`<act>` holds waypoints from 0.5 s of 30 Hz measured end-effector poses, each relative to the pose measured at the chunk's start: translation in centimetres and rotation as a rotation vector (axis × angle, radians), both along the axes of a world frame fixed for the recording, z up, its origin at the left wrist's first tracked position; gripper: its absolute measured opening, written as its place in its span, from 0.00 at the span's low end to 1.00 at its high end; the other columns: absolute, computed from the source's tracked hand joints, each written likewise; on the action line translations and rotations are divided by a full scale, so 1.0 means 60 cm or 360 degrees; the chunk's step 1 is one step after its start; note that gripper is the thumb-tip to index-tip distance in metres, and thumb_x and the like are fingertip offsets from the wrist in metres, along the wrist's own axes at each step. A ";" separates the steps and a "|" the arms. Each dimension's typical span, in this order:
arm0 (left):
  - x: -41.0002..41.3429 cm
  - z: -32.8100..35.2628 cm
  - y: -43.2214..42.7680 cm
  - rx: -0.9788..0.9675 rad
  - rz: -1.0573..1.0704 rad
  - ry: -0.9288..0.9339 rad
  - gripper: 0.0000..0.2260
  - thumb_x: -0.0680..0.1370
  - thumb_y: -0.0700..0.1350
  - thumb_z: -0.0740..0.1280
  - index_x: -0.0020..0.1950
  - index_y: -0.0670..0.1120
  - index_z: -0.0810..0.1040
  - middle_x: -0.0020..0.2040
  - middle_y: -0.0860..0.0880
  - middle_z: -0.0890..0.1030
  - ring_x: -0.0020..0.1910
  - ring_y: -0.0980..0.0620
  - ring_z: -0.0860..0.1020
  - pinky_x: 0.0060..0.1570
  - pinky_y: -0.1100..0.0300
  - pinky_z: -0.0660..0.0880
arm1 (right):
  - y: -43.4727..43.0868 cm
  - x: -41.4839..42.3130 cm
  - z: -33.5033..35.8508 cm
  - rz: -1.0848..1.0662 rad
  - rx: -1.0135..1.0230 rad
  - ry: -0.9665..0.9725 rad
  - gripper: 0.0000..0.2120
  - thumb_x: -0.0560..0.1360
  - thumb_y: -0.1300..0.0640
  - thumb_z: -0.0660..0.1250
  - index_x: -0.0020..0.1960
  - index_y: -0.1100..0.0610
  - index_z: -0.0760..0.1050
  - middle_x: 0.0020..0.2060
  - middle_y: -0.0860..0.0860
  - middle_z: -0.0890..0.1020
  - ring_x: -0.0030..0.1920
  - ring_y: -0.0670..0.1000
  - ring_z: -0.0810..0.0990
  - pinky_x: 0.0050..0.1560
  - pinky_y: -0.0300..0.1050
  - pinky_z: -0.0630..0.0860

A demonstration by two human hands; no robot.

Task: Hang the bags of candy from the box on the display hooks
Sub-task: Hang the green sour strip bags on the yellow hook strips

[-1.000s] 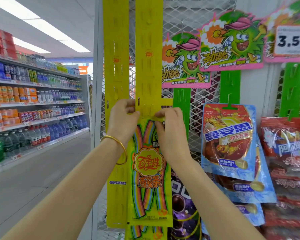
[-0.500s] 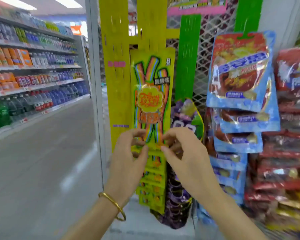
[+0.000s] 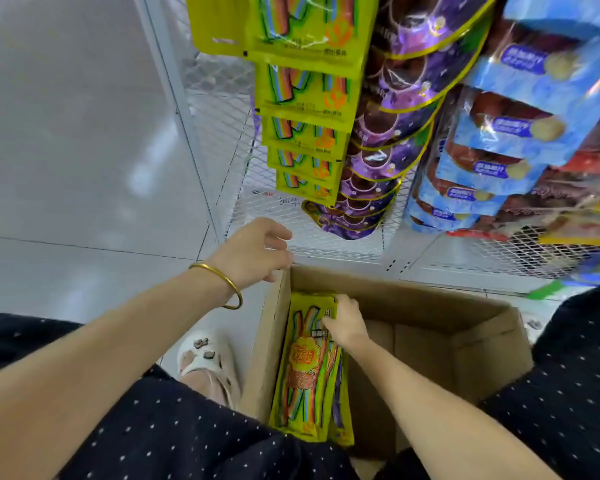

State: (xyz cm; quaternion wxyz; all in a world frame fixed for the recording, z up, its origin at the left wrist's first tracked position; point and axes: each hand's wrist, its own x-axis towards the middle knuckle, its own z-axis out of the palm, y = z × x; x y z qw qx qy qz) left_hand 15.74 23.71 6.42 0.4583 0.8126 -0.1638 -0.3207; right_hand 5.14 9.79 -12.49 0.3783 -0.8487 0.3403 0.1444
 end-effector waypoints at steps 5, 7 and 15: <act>0.009 -0.007 0.014 -0.0026 0.0082 0.0069 0.11 0.74 0.37 0.67 0.54 0.47 0.72 0.47 0.51 0.76 0.40 0.50 0.78 0.40 0.58 0.77 | 0.024 0.017 -0.018 -0.0450 0.0236 0.0034 0.06 0.76 0.61 0.64 0.46 0.63 0.68 0.40 0.55 0.75 0.43 0.57 0.77 0.40 0.44 0.71; 0.011 -0.006 0.013 -0.0055 0.0101 0.0098 0.11 0.75 0.36 0.67 0.55 0.46 0.72 0.46 0.51 0.76 0.39 0.52 0.77 0.40 0.59 0.77 | 0.031 0.023 -0.021 -0.0342 0.0187 0.0068 0.16 0.78 0.59 0.62 0.33 0.57 0.63 0.30 0.50 0.69 0.34 0.53 0.71 0.33 0.41 0.65; 0.014 0.017 -0.017 -0.0116 0.0134 0.0044 0.14 0.75 0.36 0.66 0.59 0.44 0.72 0.51 0.48 0.75 0.41 0.51 0.78 0.40 0.59 0.77 | -0.010 -0.002 0.080 -0.0397 0.0271 -0.0716 0.06 0.77 0.58 0.63 0.48 0.60 0.76 0.44 0.53 0.81 0.48 0.54 0.79 0.52 0.51 0.75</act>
